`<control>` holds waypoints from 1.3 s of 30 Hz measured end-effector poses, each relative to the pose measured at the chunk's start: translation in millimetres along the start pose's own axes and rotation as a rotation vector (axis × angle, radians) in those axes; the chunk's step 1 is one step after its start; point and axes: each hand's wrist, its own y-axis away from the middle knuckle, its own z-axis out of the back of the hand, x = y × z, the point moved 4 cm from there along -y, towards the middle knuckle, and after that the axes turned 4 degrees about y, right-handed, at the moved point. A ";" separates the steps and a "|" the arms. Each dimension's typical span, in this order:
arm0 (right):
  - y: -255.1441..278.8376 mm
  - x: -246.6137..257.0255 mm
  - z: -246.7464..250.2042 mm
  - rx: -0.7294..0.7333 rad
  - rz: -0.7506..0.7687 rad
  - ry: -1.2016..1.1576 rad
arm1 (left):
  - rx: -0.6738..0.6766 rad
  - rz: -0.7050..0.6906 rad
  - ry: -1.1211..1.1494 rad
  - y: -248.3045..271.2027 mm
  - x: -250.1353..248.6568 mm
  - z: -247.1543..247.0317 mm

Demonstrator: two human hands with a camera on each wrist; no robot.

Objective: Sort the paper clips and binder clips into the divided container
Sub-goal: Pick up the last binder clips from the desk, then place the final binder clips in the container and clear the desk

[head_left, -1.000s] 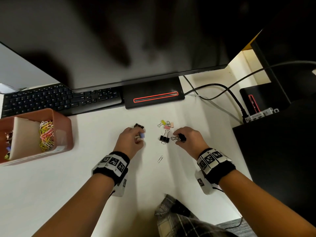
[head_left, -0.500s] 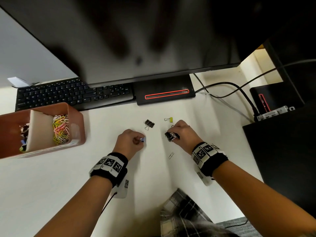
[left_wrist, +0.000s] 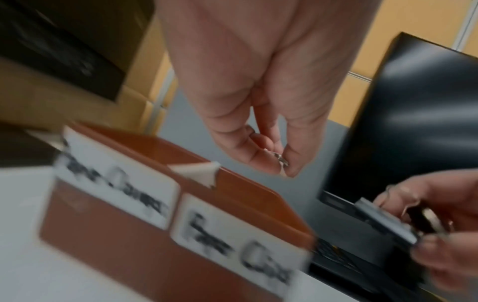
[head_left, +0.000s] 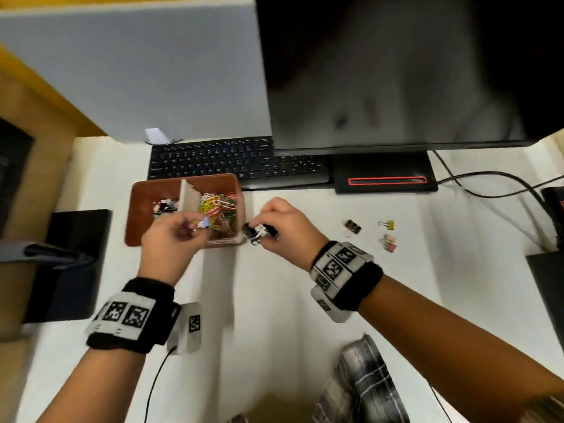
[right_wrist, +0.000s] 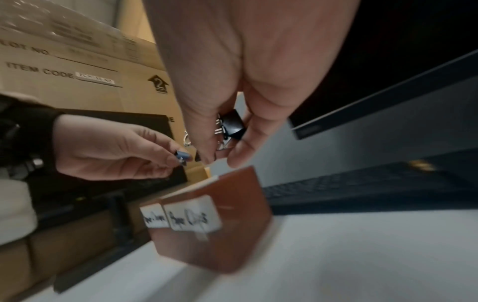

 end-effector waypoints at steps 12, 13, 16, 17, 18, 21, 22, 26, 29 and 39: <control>-107.0 105.0 -97.9 0.106 -0.024 -0.099 | 0.019 0.155 -0.030 -61.3 53.2 80.8; -102.7 100.6 -94.0 0.097 -0.017 -0.099 | 0.014 0.164 -0.011 -60.7 52.3 80.4; -73.0 69.9 -65.4 0.006 0.036 -0.069 | 0.028 0.134 0.127 -50.7 34.7 63.7; -58.7 54.3 -51.2 -0.054 0.051 -0.055 | 0.043 0.102 0.169 -44.8 23.8 54.3; -42.0 34.2 -34.8 -0.114 0.036 -0.028 | 0.074 0.060 0.203 -38.9 10.4 41.2; 18.0 -44.6 10.0 -0.256 -0.168 0.175 | 0.264 0.007 0.350 -17.8 -32.1 -9.6; 40.6 -72.5 22.7 -0.274 -0.287 0.241 | 0.332 0.006 0.392 -10.3 -45.2 -29.0; 122.5 -159.2 64.0 -0.195 -0.638 0.354 | 0.486 -0.043 0.371 14.4 -80.1 -113.7; 143.0 -186.0 76.7 -0.099 -0.655 0.384 | 0.566 -0.097 0.222 24.4 -90.7 -173.6; 143.0 -207.4 87.6 -0.064 -0.506 0.159 | 0.623 -0.265 -0.256 25.1 -86.8 -294.6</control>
